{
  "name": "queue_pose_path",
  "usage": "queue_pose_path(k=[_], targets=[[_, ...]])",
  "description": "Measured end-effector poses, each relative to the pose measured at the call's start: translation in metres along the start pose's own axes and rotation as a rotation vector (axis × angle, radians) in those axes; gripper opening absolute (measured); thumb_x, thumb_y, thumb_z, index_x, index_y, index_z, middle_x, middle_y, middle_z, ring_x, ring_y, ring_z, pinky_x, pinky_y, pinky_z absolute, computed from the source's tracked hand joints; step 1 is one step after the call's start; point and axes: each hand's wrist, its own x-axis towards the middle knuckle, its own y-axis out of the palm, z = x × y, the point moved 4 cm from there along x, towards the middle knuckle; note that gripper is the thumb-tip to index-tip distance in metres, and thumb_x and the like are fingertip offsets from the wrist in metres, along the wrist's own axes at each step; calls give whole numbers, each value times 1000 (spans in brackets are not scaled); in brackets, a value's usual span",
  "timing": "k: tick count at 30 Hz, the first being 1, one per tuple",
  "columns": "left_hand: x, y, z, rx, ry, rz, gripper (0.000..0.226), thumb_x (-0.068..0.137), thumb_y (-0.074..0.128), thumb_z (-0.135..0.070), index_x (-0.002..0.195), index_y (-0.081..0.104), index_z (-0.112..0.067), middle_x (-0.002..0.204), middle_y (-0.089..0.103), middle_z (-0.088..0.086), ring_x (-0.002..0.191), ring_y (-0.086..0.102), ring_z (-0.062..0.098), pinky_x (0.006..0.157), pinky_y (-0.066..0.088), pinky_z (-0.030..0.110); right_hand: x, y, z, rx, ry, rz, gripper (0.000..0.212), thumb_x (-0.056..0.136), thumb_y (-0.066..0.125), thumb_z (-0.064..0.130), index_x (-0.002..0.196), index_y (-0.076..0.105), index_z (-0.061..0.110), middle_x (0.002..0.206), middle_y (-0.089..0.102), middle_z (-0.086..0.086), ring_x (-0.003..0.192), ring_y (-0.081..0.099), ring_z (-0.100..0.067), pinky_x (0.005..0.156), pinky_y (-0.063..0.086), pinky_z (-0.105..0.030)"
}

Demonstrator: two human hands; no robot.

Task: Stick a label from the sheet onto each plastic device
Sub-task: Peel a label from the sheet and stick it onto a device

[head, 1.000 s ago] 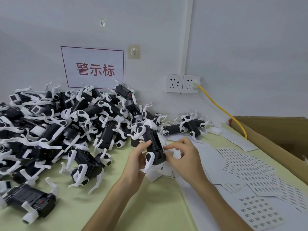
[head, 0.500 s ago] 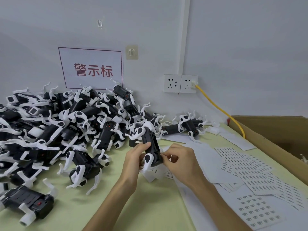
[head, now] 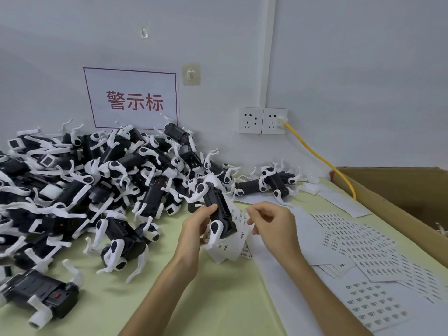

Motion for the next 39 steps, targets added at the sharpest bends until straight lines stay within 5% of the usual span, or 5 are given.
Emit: queue_pose_path(k=[6,11,25,33,39], targets=[[0,-7,-11,11,170,-109,22,80,68,-50,86,77,-31,98,74,-17,94,64,-1,85,39,31,-2,-1,4,109,-16,-39,18,90,67,1,80,76,12,68,72,1,55,67,-14,62,58,-28],[1,-1,-14,-115,135,186,40,88,57,-44,98,81,-14,111,74,23,99,74,28,74,57,26,-4,0,8,114,-61,-71,25,88,70,3,83,75,27,72,73,10,60,70,-13,63,55,-23],[5,3,-3,-87,109,227,46,91,57,-44,111,76,-8,122,72,19,115,69,33,113,41,52,-7,2,14,93,-238,-66,28,86,75,5,83,73,33,77,74,14,54,68,-11,53,47,-15],[5,3,-2,-139,149,224,52,86,61,-40,124,69,-6,121,73,16,113,70,28,77,58,24,-5,7,11,78,-201,35,25,88,73,7,96,74,31,83,71,18,55,67,-12,57,48,-15],[-4,8,-12,32,288,219,52,82,61,-50,118,69,-14,122,69,20,116,63,38,108,36,66,-6,6,13,52,-236,-16,25,88,75,12,91,72,36,81,70,19,54,63,-15,55,48,-21]])
